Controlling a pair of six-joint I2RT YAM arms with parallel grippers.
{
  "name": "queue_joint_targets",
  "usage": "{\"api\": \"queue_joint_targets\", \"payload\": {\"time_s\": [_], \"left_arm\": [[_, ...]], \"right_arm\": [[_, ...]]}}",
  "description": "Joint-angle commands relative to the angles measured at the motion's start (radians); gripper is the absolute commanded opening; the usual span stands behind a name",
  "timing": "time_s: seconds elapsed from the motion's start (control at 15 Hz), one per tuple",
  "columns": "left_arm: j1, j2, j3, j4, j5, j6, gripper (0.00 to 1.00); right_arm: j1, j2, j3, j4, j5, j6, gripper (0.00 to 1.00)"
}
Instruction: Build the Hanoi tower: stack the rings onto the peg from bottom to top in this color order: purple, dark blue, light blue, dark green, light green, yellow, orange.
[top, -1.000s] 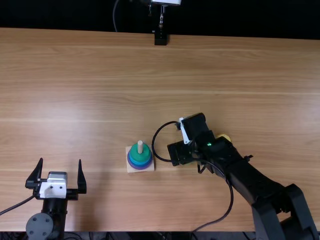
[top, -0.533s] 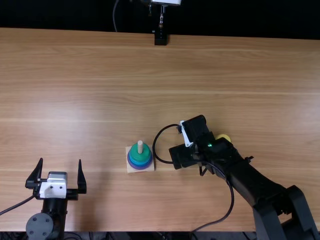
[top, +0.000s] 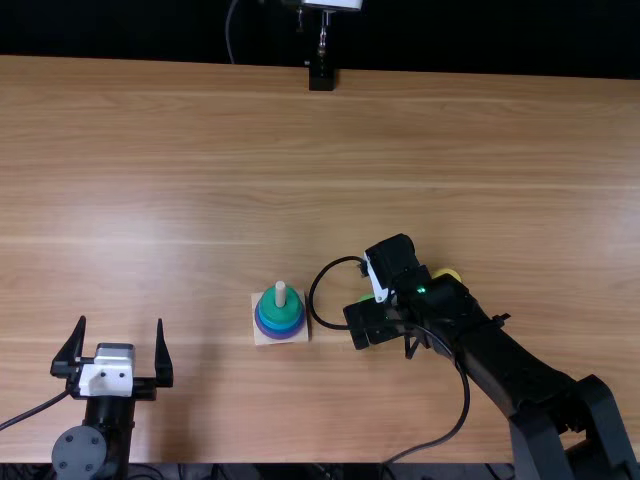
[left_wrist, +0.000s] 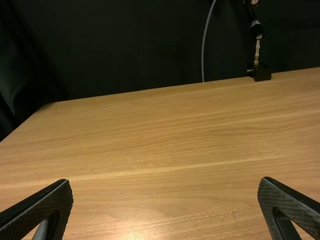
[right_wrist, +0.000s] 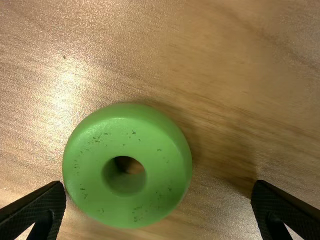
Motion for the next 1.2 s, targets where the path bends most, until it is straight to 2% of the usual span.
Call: {"api": "queue_joint_targets", "payload": {"time_s": [0.0,0.73,1.13], "left_arm": [[-0.001,-0.011,-0.022,-0.005,-0.001,0.004,1.00],[-0.001,-0.011,-0.022,-0.005,-0.001,0.004,1.00],[-0.001,-0.011,-0.022,-0.005,-0.001,0.004,1.00]], "right_arm": [[0.001,-0.005,0.060,0.003,-0.012,0.007,1.00],[0.011,-0.003,0.085,-0.006,-0.012,0.009,1.00],[0.041,-0.003,0.085,-0.004,-0.010,0.013,1.00]]}}
